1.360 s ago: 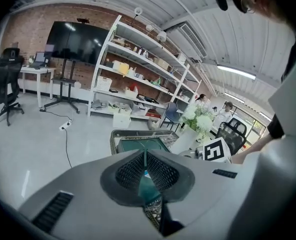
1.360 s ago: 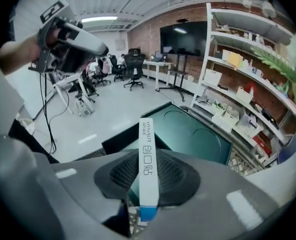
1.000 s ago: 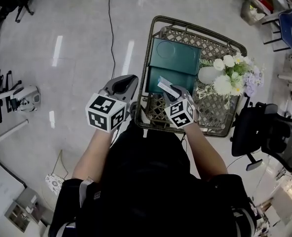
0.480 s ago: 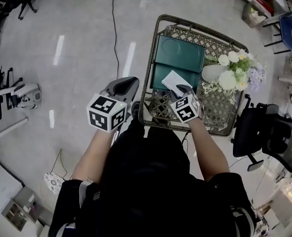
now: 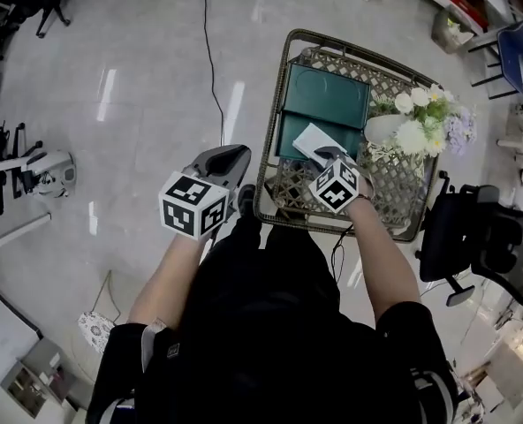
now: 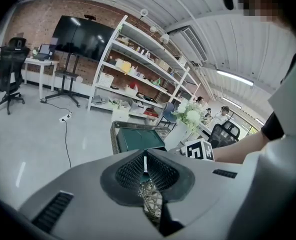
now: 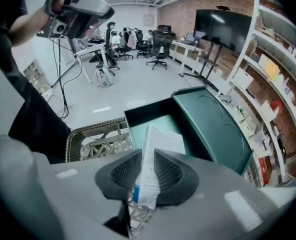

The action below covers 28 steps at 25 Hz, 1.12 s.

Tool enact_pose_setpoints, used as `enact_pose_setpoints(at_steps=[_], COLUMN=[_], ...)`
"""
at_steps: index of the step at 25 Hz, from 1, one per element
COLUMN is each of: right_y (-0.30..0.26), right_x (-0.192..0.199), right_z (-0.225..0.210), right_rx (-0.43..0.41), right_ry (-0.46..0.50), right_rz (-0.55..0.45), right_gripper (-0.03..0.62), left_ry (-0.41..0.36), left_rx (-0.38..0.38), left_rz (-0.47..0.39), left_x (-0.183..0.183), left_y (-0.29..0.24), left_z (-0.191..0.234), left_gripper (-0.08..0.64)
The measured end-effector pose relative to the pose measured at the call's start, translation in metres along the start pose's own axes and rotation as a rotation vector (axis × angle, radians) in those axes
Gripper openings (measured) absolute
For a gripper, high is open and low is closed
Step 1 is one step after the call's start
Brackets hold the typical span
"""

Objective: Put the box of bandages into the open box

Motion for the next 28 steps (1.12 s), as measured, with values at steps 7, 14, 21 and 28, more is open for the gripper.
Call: enact_pose_setpoints(at_steps=[7,14,21,28], right_y=[-0.009,-0.017,0.008,0.049], right_x=[-0.011,-0.016,-0.019,-0.009], right_z=[0.006,-0.017,-0.034,-0.002], right_rx=[0.012,-0.003,0.0,0.036], right_ry=[0.248,0.201,-0.068,-0.279], right_rz=[0.066,0.084,-0.003,-0.099], right_gripper=[0.081,0.023,0.035,0.035], left_ry=[0.029,0.047,0.031,-0.045], left_rx=[-0.001,-0.017,-0.004,0.038], left_rz=[-0.006,-0.02,-0.037,-0.07], left_x=[-0.004,-0.013,-0.024,-0.036], left_y=[-0.005,-0.007,-0.006,0.013], left_z=[0.001,0.007,0.007,-0.006], left_gripper=[0.02,0.02,0.02,0.02])
Point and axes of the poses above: the fingertips, and each gripper's own axes: y backward along the fingers, z to its left, x out of its underside, the point moved 3 cm from there along y, backward along the fingers, and after that the axes turned 13 degrees about z, right-handed, at the moved point
